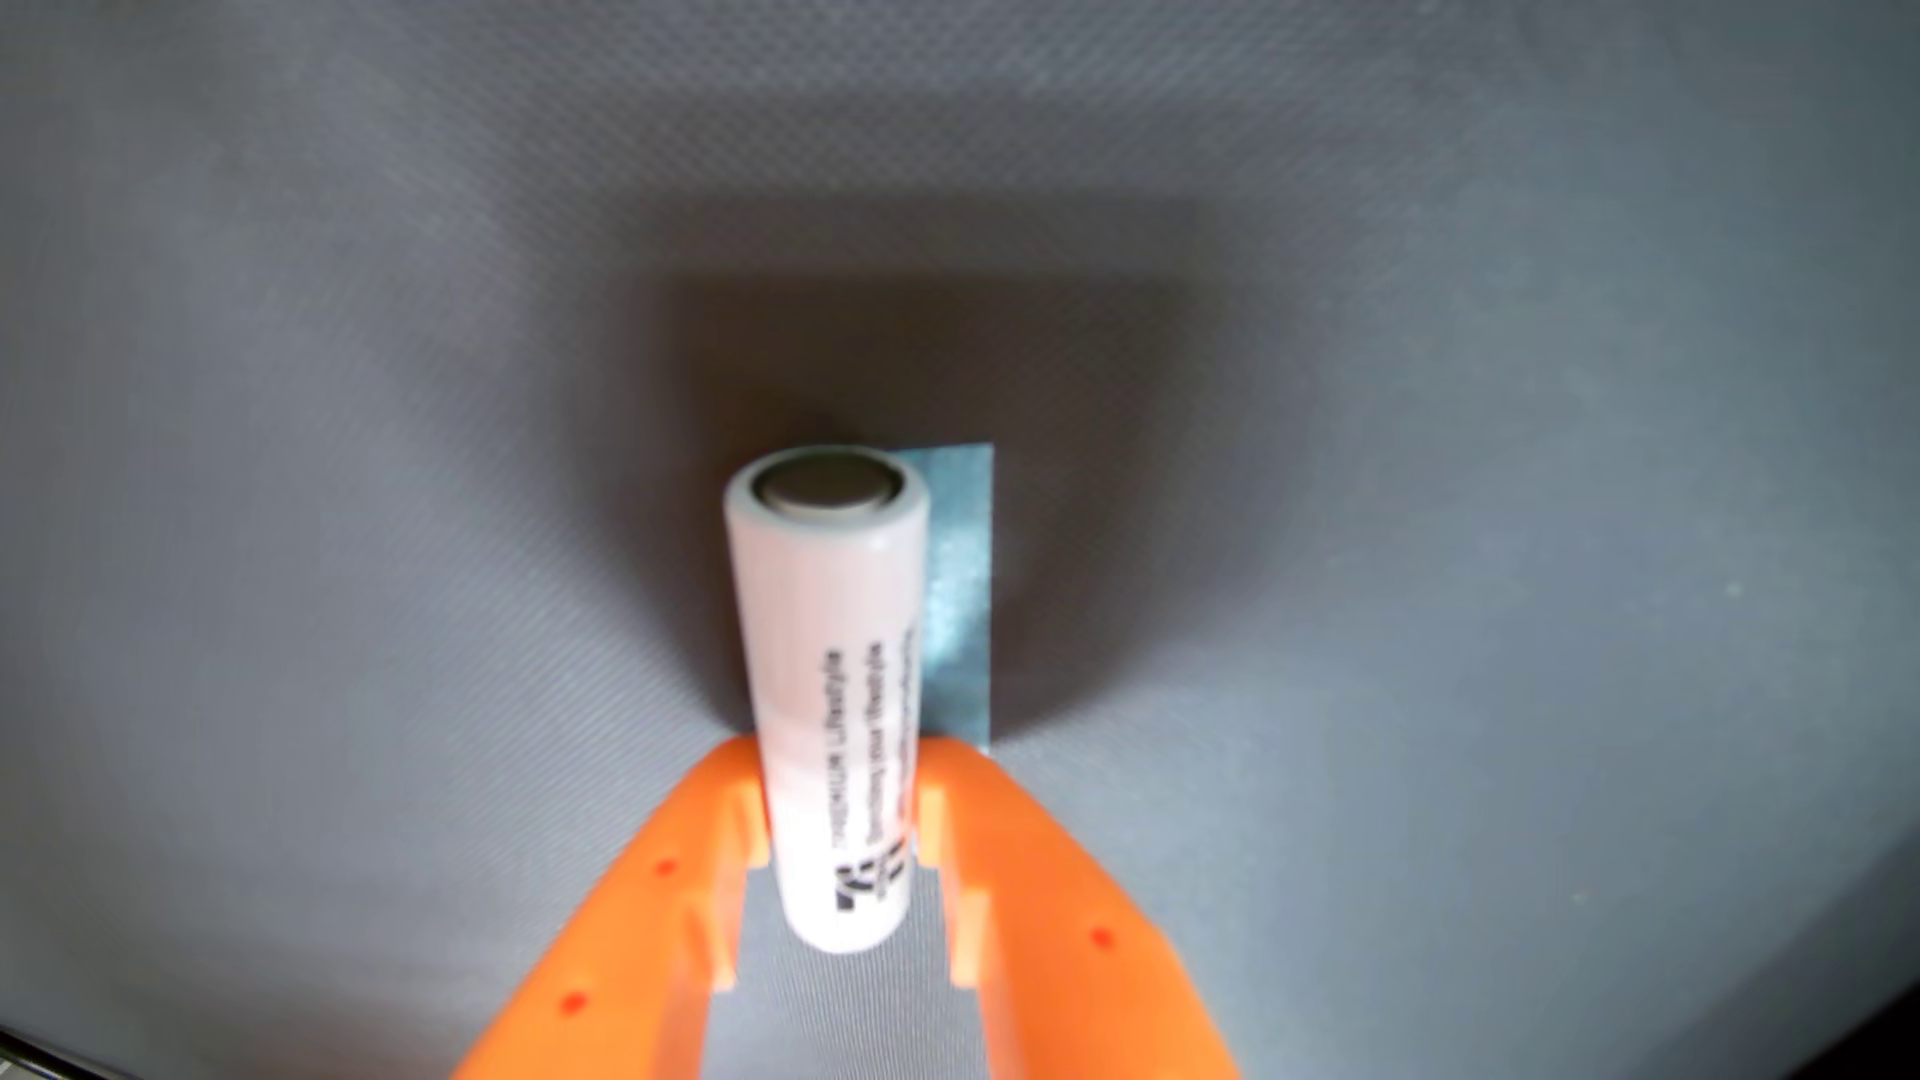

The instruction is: Insert Battery

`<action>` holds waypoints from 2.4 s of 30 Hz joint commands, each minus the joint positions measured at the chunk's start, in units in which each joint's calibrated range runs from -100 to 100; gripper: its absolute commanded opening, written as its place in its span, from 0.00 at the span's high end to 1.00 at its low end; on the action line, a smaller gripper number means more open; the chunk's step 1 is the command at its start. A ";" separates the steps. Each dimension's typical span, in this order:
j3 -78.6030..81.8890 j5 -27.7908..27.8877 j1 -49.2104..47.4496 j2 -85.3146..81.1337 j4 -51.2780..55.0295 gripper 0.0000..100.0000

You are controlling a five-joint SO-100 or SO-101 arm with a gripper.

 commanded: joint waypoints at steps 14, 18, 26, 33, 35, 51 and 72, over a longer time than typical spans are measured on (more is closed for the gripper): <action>-10.67 -1.77 -1.26 -5.55 8.85 0.98; -10.13 -3.32 -5.51 -10.72 10.20 0.98; -6.44 -10.78 -14.60 -19.64 10.20 0.98; -0.86 -14.29 -21.92 -23.31 8.17 0.98; -0.41 -14.44 -24.63 -23.22 6.39 0.98; -1.13 -15.83 -32.66 -14.47 1.99 0.98; -2.39 -17.48 -37.86 -12.22 0.72 0.98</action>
